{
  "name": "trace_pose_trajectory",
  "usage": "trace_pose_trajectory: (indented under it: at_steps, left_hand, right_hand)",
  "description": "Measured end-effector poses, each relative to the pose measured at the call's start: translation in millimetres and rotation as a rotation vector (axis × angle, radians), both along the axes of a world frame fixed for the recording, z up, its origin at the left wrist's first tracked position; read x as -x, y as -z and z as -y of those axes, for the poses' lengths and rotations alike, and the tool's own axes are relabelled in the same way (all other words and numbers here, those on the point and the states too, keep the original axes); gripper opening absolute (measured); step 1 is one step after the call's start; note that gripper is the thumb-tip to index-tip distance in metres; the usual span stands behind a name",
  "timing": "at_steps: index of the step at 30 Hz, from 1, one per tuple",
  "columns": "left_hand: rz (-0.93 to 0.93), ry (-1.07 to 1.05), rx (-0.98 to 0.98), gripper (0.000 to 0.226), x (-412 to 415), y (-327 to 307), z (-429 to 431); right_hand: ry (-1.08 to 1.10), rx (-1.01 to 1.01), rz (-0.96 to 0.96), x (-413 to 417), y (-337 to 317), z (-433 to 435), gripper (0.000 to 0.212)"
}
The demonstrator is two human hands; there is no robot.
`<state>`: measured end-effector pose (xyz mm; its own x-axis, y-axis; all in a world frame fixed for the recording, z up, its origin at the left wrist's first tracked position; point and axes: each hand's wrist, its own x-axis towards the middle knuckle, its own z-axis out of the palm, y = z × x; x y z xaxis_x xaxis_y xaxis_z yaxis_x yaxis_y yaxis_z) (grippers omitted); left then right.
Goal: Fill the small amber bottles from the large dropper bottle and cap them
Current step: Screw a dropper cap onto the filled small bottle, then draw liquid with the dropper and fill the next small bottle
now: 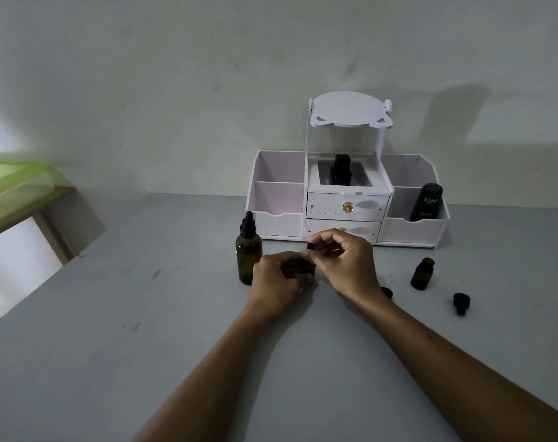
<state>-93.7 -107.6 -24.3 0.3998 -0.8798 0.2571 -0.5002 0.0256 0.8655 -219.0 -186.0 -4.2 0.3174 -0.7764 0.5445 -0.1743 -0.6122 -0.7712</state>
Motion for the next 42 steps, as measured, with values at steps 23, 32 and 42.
trace_pose_trajectory:
  at_steps: [23,32,42]
  left_hand:
    - [-0.016,-0.006,0.002,0.032,7.5,-5.4,-6.4]
    - [-0.014,-0.035,0.013,0.034,8.6,-5.3,-6.9]
    - [0.014,-0.092,0.023,0.056,0.2,-0.8,-21.8]
  right_hand:
    - [0.040,0.032,0.051,-2.2,3.0,-6.4,0.018]
    - [0.069,0.064,0.035,-1.1,3.6,-5.0,0.012]
    - [0.030,0.132,0.100,2.5,-9.7,-13.3,0.027]
